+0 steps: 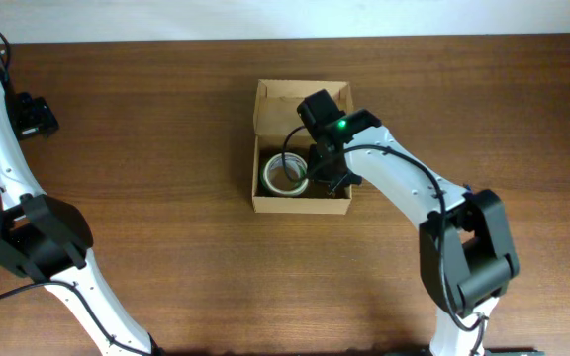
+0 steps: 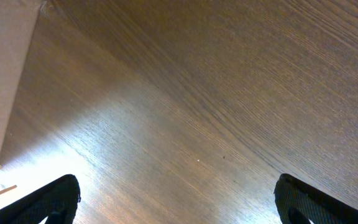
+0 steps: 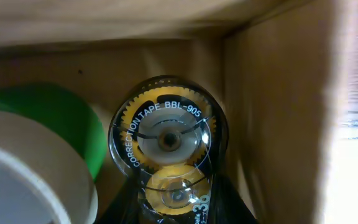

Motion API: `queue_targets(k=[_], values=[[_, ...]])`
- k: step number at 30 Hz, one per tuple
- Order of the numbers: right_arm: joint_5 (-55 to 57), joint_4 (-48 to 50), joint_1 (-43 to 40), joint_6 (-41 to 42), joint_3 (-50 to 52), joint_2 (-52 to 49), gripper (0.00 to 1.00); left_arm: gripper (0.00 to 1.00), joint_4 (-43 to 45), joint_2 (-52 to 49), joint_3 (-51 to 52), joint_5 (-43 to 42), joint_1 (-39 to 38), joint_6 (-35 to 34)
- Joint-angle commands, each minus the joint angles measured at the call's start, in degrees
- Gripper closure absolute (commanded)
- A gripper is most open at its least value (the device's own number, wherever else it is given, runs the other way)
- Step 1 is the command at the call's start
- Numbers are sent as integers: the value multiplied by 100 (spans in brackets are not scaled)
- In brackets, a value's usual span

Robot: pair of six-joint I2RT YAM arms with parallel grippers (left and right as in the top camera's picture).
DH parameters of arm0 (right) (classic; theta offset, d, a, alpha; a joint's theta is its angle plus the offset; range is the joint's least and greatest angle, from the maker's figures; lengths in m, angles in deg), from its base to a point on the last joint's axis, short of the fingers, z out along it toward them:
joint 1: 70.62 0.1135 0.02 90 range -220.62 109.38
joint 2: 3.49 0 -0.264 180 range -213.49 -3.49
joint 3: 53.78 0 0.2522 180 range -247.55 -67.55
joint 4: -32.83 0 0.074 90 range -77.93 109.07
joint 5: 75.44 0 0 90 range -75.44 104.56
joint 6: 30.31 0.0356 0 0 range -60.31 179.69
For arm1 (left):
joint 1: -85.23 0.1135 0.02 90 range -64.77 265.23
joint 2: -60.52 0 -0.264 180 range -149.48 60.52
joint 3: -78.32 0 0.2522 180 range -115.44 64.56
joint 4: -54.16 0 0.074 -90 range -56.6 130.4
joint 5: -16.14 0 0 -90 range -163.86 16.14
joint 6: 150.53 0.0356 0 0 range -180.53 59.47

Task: Pack container
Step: 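Lower the correction tape into the box and open the right gripper, then move the right gripper out of the box to the red cutter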

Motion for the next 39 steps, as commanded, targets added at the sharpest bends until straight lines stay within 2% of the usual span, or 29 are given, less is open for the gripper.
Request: queue_targets(k=[1,2,3,4,5,11,18,21,26,29,36,39], values=[[7,87,101,52,-33,-136,93,0,-2,83,28,37,15,68],[4,105,98,52,-33,-149,83,0,-2,83,28,37,15,68],[9,118,94,50,-33,-166,69,0,-2,83,28,37,15,68],[7,125,94,50,-33,-177,59,0,-2,83,28,37,15,68],[7,127,94,48,-33,-181,55,0,-2,83,28,37,15,68],[11,291,87,-79,-35,-173,53,0,-2,83,28,37,15,68],[122,621,76,-723,-212,127,41,0,-2,83,28,37,15,68],[162,610,31,-1014,-555,442,41,0,-2,83,28,37,15,68],[179,122,9,-1541,-1294,1117,41,0,-2,83,28,37,15,68],[404,-243,-79,-1917,-1386,1593,41,0,-2,83,28,37,15,68],[612,-1445,-1067,-3340,-1215,2433,37,0,-2,83,28,37,15,68],[603,-1512,-1685,-3648,-756,2684,34,0,-2,83,28,37,15,68]])
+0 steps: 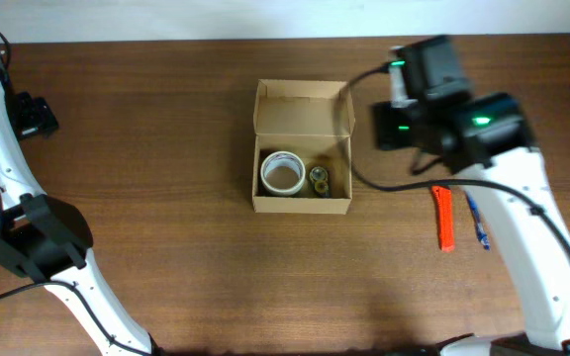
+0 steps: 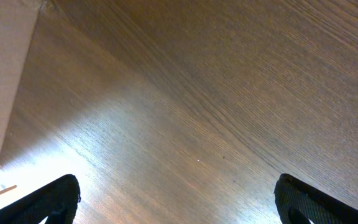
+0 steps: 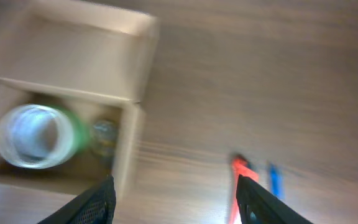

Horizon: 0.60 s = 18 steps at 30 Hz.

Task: Pack container
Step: 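Move the right gripper out of the box to the red cutter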

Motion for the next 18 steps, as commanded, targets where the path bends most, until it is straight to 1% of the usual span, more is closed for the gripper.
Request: queue_targets(k=[1,3,4,7,10,12,18], values=[[120,44,-688,-802,645,229,32,0,-4,83,28,35,15,68],[-175,341,-1154,-955,1222,420,27,0,-4,83,28,35,15,68],[-387,498,-1366,-1071,1504,476,25,0,-4,83,28,35,15,68],[-767,831,-1932,-1119,2312,439,25,0,-4,83,28,35,15,68],[-1047,940,-2267,-1126,2896,164,25,0,-4,83,28,35,15,68],[-1196,944,-2337,-1126,3034,-83,25,0,-4,83,28,35,15,68],[-1167,929,-2323,-1388,3034,-684,25,0,-4,83,28,35,15,68]])
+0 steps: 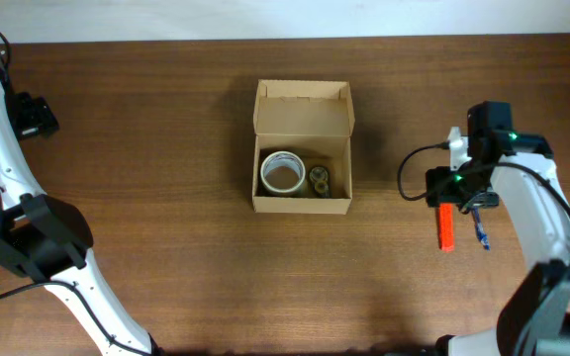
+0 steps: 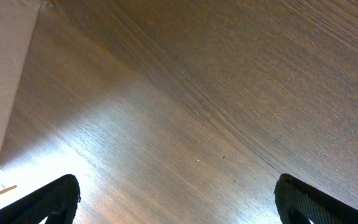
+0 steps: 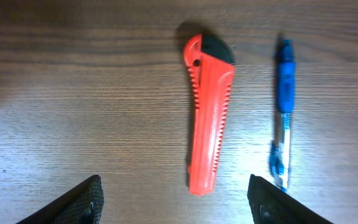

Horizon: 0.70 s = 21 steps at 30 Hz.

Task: Pack container
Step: 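Move the right gripper out of the box to the red cutter, then grasp the red utility cutter with the right gripper and lift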

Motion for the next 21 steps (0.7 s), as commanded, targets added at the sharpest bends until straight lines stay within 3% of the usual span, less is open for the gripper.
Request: queue_targets(k=[1,12,21], values=[[-146,-2,-15,-197,0,-273,25,0,-2,83,28,37,15,68],[234,144,-22,-129,2,-1172,30,0,-2,83,28,37,15,70],[420,345,-22,129,2,-1268,30,0,-2,83,28,37,15,68]])
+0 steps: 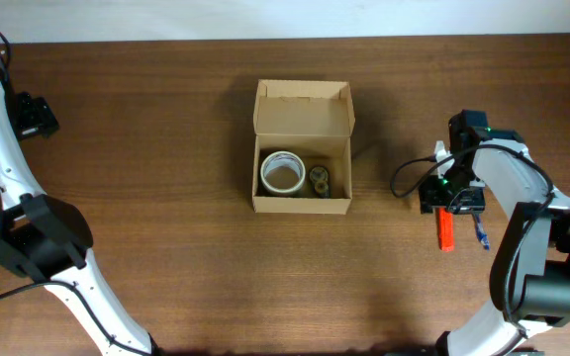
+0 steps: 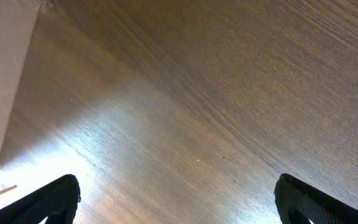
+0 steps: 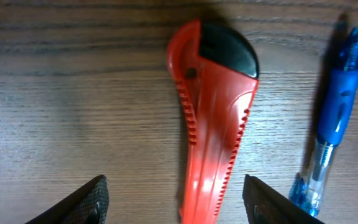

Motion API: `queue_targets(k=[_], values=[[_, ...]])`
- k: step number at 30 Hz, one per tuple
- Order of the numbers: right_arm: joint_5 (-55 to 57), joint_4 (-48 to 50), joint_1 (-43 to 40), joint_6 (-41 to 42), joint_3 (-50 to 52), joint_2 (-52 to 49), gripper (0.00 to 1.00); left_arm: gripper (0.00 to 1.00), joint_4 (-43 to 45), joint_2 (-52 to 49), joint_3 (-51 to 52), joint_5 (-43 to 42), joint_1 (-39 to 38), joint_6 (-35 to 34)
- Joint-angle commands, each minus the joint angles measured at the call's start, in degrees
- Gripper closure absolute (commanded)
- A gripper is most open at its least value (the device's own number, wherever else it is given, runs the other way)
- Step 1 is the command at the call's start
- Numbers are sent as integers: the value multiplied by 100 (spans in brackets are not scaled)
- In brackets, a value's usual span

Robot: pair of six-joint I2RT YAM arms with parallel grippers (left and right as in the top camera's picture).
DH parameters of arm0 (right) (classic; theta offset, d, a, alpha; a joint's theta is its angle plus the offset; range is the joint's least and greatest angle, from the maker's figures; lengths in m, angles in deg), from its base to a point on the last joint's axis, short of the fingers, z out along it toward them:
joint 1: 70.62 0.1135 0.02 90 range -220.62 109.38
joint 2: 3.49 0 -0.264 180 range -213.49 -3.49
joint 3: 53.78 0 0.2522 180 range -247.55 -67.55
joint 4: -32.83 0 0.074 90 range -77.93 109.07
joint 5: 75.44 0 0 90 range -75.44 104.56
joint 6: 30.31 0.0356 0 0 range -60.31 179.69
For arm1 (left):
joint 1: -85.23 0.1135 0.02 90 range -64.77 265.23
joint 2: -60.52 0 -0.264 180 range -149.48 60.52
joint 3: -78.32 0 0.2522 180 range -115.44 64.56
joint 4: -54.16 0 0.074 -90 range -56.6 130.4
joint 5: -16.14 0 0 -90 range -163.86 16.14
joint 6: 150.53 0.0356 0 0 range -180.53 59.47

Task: Pack container
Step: 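Grasp the red utility cutter with the right gripper and lift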

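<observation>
An open cardboard box (image 1: 302, 203) sits mid-table, holding a white tape roll (image 1: 283, 173) and a correction tape dispenser (image 1: 319, 180). To its right lie a red box cutter (image 1: 444, 229) (image 3: 215, 118) and a blue pen (image 1: 479, 231) (image 3: 331, 130). My right gripper (image 3: 178, 202) is open low over the cutter, one finger on each side of it and apart from it. My left gripper (image 2: 176, 199) is open at the table's far left, nothing between its fingers.
The box's lid flap (image 1: 303, 107) stands up at the back of the box. The pen lies just right of the cutter, close to my right finger (image 3: 272, 202). Bare wooden table (image 2: 216, 93) under the left gripper.
My right gripper has come down closer over the red cutter, which now fills more of the wrist view. It stays open. The left arm has not moved.
My right gripper was inside the box at the correction tape dispenser beside the tape roll. Then it was open and clear of the box, the dispenser left inside. Then it hung open above the cutter and pen, and now sits lower over the cutter.
</observation>
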Motion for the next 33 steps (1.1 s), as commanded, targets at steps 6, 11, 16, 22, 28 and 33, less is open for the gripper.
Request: queue_targets(k=[6,11,16,22,28,33], values=[[133,225,-120,94,98,-81,33,0,-2,83,28,35,15,68],[127,382,-387,203,258,-107,38,0,-2,83,28,35,15,68],[111,334,-516,199,273,-219,47,0,-2,83,28,35,15,68],[109,319,-485,201,286,-332,57,0,-2,83,28,35,15,68],[111,345,-487,201,286,-343,56,0,-2,83,28,35,15,68],[111,385,-487,223,286,-352,80,0,-2,83,28,35,15,68]])
